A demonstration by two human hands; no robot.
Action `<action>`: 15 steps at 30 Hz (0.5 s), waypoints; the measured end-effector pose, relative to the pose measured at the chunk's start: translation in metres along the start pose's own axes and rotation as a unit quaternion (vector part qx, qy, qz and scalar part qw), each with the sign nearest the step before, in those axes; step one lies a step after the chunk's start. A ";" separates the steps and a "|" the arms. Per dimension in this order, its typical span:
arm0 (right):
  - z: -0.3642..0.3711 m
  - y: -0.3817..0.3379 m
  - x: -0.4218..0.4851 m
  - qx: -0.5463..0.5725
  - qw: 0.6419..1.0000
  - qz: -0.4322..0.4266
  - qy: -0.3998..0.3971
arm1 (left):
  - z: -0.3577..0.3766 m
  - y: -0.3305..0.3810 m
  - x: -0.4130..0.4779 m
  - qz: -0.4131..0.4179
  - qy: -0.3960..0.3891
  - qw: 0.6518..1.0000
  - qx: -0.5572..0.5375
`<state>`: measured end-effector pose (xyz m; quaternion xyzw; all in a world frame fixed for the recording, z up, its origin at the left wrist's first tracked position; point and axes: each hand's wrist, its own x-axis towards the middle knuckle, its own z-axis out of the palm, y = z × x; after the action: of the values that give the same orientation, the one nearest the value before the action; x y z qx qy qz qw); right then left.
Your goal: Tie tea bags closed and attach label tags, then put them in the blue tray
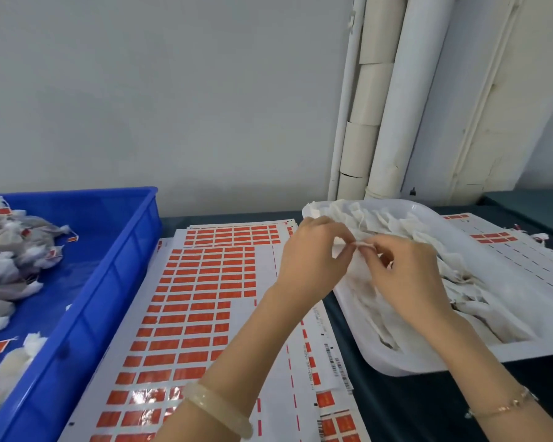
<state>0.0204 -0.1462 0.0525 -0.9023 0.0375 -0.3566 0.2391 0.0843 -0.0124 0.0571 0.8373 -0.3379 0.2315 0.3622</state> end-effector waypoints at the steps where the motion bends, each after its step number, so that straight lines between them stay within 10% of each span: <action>1: -0.001 -0.008 0.000 0.033 0.999 -0.006 0.007 | -0.009 0.000 -0.003 -0.006 0.011 1.000 -0.018; 9: 0.025 -0.073 -0.034 0.213 0.972 -0.018 -0.097 | -0.069 -0.060 -0.069 -0.162 -0.042 0.899 -0.405; 15: 0.098 -0.083 -0.065 0.349 0.908 0.048 -0.228 | -0.051 -0.109 -0.126 -0.325 -0.124 0.863 -0.366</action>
<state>0.0286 -0.0178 -0.0126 -0.8151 -0.1021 -0.1192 0.5577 0.0729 0.1318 -0.0398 0.7283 -0.1488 -0.1452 0.6529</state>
